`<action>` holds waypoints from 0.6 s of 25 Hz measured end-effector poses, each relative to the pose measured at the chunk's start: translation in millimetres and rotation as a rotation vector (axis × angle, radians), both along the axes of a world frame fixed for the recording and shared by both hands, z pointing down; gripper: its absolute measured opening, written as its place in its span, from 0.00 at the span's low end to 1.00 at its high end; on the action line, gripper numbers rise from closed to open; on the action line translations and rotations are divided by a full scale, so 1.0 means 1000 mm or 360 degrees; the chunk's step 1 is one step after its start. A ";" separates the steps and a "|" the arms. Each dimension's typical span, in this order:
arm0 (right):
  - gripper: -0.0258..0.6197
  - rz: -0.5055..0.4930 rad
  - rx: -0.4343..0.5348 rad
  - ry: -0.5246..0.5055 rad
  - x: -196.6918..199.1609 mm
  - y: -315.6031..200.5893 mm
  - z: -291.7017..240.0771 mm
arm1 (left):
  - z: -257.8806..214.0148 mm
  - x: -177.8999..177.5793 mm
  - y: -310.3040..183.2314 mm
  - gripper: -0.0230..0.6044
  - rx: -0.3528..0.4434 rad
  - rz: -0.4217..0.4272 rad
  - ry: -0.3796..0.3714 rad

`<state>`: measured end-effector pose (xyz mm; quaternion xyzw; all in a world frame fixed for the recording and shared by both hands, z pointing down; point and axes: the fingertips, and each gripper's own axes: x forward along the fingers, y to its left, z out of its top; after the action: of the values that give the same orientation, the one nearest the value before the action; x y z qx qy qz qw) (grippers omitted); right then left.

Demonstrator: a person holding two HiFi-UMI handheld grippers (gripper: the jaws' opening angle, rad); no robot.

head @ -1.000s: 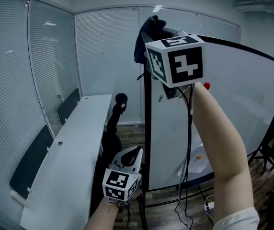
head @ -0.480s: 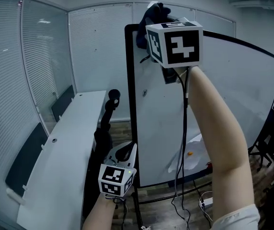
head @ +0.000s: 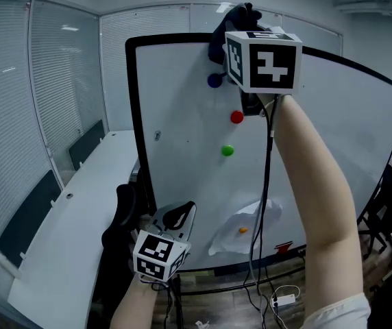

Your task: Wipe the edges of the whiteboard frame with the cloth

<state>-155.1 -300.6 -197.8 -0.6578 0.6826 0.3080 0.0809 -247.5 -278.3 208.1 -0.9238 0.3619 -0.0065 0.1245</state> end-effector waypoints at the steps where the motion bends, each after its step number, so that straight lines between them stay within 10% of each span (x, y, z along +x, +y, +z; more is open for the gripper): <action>1: 0.14 0.0000 -0.0010 0.0002 0.013 0.000 0.001 | 0.003 0.010 0.002 0.06 -0.0004 -0.0019 0.0004; 15: 0.14 -0.0010 -0.0017 0.0099 0.149 0.021 0.011 | 0.020 0.140 0.031 0.07 -0.0051 -0.0191 0.0176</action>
<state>-5.6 -280.0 -187.3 -0.6462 0.6884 0.3243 0.0572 -107.4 -247.7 228.2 -0.9013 0.4228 0.0312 0.0891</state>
